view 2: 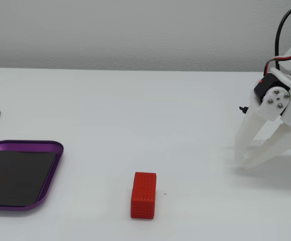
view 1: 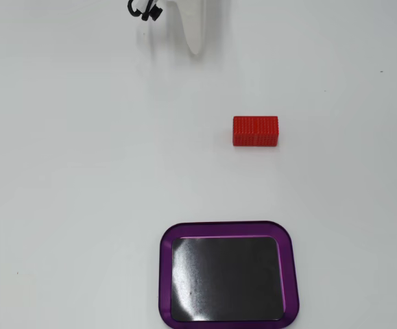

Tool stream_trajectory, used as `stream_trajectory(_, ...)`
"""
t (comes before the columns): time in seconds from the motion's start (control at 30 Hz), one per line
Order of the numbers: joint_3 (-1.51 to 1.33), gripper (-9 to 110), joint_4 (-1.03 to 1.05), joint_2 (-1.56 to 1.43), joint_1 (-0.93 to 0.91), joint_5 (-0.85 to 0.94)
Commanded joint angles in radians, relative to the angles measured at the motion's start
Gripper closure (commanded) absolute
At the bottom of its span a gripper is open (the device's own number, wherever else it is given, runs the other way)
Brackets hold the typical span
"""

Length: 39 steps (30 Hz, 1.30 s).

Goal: Pick up the cube and place it in the box.

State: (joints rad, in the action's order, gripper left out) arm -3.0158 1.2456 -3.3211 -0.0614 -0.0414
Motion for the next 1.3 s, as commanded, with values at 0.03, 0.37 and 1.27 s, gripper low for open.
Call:
stream_trajectory(0.03,-0.002,102,-0.006,-0.015,-0.002,-0.008)
stream_trajectory(0.37,-0.002,102,-0.009,-0.015,-0.002,-0.008)
stream_trajectory(1.27,1.077,101,-0.035,1.239,0.175,0.002)
